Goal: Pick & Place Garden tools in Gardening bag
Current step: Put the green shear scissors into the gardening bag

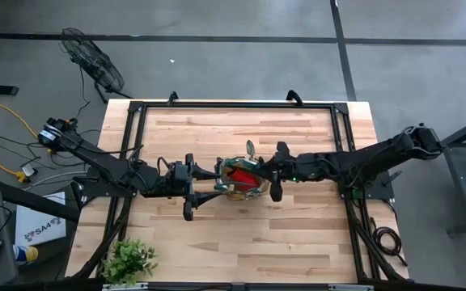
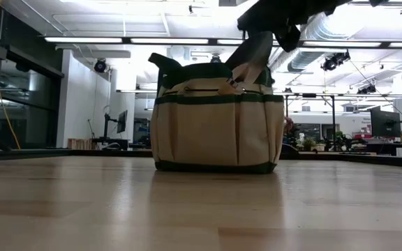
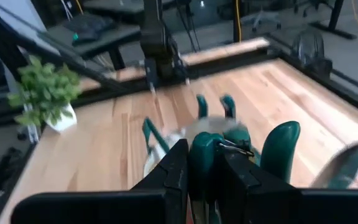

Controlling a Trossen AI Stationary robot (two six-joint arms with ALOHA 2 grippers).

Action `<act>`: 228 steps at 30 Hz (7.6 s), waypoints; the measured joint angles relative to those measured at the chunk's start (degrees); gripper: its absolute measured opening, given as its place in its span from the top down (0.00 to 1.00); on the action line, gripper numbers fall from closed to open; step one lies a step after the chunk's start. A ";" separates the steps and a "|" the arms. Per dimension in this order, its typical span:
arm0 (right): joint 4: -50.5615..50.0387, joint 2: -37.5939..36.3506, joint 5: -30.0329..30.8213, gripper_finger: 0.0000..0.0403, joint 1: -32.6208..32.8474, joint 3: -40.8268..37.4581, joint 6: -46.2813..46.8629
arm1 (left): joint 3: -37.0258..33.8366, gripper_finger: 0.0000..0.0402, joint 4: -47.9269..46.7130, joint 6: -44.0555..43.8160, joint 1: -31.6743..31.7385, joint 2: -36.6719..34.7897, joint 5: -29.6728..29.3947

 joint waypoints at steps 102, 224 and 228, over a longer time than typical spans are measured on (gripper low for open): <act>34.85 -0.08 1.29 0.90 -0.39 -19.26 1.69 | 0.00 0.40 -1.80 -1.51 0.01 -0.02 -0.11; 5.69 -12.21 -3.28 0.38 -2.14 -19.23 12.35 | -0.04 0.40 -8.90 -1.27 0.03 -4.00 -6.58; 5.35 -13.56 -3.28 0.38 -2.14 -19.23 10.53 | -0.03 0.40 -8.90 -1.46 0.01 -4.00 -6.32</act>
